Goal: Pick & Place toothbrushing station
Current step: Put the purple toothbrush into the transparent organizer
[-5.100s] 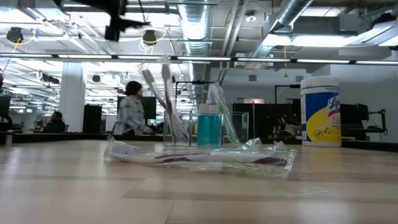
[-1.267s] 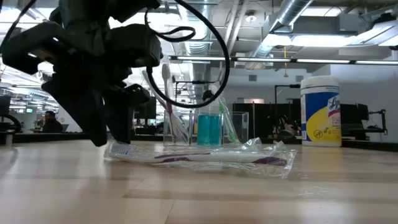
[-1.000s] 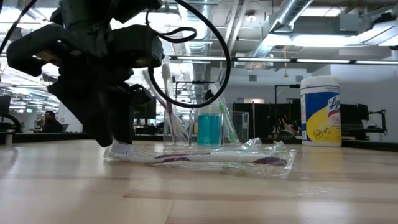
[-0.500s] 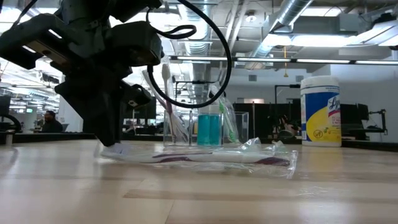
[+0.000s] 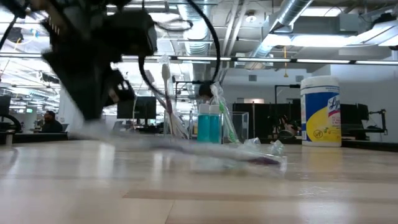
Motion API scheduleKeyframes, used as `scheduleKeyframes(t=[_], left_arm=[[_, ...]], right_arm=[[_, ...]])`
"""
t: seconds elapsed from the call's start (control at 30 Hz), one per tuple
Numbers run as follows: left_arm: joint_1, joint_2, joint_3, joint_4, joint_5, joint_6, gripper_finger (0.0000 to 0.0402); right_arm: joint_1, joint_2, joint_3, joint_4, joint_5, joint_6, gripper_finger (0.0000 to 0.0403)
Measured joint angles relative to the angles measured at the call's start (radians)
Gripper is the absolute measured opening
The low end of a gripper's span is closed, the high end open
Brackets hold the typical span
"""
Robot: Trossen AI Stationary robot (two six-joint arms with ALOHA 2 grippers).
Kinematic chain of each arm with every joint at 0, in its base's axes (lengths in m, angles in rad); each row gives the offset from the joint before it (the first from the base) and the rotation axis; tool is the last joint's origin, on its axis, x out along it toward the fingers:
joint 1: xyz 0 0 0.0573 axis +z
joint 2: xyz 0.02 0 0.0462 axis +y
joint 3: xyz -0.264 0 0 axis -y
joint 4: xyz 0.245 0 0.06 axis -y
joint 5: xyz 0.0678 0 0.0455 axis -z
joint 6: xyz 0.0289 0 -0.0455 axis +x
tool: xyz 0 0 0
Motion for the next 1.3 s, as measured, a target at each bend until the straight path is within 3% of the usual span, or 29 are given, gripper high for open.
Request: scheduleKeyframes(t=[0.27, 0.4, 0.63, 0.87, 1.1, 1.3], left_arm=[[0.019, -0.255, 0.000, -0.092, 0.003, -0.186, 0.0000], [0.033, -0.388, 0.000, -0.174, 0.041, -0.346, 0.0000], [0.043, -0.584, 0.000, -0.163, 0.061, -0.620, 0.0000], [0.043, -0.720, 0.000, -0.062, -0.070, -0.770, 0.0000], [0.045, -0.775, 0.001, 0.092, -0.238, -0.771, 0.0000], [0.069, -0.775, 0.001, 0.109, -0.331, -0.688, 0.0000]], right_arm=[[0.000, 0.000, 0.000, 0.039, 0.000, 0.003, 0.0179], [0.000, 0.000, 0.000, 0.067, 0.000, 0.012, 0.0179], [0.000, 0.000, 0.000, 0.121, 0.001, 0.045, 0.0161], [0.004, 0.000, 0.000, 0.173, 0.002, 0.082, 0.0132], [0.013, 0.000, 0.000, 0.207, 0.003, 0.082, 0.0115], [0.020, 0.000, 0.000, 0.208, 0.004, 0.090, 0.0103]])
